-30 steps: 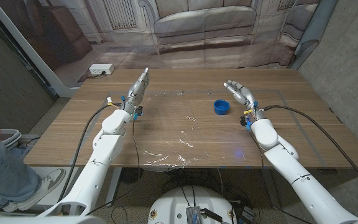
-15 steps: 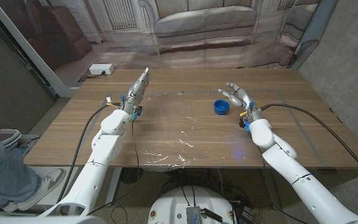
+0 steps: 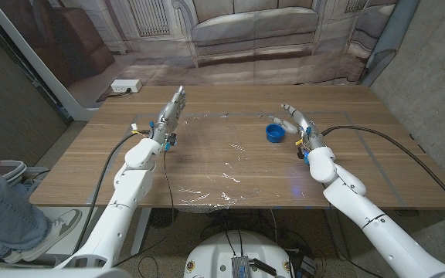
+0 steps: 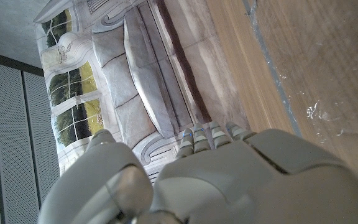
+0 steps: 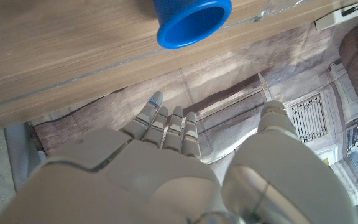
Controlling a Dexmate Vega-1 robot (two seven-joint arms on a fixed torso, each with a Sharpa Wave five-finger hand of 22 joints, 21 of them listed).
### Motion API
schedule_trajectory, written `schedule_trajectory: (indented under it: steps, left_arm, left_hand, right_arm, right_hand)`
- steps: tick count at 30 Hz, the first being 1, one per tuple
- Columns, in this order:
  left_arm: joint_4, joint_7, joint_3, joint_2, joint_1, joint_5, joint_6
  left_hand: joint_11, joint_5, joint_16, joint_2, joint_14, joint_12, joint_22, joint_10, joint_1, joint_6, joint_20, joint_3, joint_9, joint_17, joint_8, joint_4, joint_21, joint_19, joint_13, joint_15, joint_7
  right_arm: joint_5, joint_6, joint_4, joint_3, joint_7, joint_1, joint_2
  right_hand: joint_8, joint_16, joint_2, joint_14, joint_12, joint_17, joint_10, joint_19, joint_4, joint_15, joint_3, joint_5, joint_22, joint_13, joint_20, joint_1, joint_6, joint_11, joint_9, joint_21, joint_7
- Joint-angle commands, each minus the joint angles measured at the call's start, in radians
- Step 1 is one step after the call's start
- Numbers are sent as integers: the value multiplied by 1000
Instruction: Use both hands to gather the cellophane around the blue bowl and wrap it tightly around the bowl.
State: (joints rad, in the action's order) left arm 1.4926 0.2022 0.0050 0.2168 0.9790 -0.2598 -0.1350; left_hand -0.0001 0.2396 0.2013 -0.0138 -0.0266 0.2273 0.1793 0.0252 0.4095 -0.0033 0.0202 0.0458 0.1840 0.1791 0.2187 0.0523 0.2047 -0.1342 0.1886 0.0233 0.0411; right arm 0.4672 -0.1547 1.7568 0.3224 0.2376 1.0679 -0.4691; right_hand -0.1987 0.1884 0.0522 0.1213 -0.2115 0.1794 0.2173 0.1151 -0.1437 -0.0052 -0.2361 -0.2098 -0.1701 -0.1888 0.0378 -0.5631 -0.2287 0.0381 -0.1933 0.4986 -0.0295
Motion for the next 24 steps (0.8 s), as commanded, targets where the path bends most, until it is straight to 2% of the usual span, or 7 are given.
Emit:
schedule_trajectory:
  steps: [1,16,24]
  left_arm:
    - [8,8,-16,-11,18,-24,-11]
    - [40,16,-36,-6,31,-38,-1]
    - [23,17,-52,-37,35,-71,-31]
  left_hand:
    - [1,-3,4,5,5,4,3,11,6,10,-3,0,3,4,10,-4,-2,-8,2,-1,3]
    - [3,-7,1,11,6,2,3,14,4,20,4,-2,3,5,8,-1,-2,-9,2,0,4]
    - [6,-9,1,16,10,3,4,22,3,28,6,-3,3,6,9,2,-2,-10,3,1,12]
  right_arm:
    - [77,-83,16,50,-37,-30,-32]
    - [191,-179,29,131,-98,-66,-54]
    - [241,-226,24,163,-128,-85,-55]
  right_hand:
    - [-8,1,-2,6,-7,3,9,3,-4,-11,-2,-10,-4,-4,27,-14,-10,-15,-5,-4,-13]
    - [1,3,0,12,-4,4,0,10,-7,-13,-4,-18,-4,-4,27,-29,12,-28,-6,-12,-27]
    - [-2,3,2,13,-5,3,0,8,-10,-14,-5,-22,-5,-4,24,-37,7,-31,-6,-18,-39]
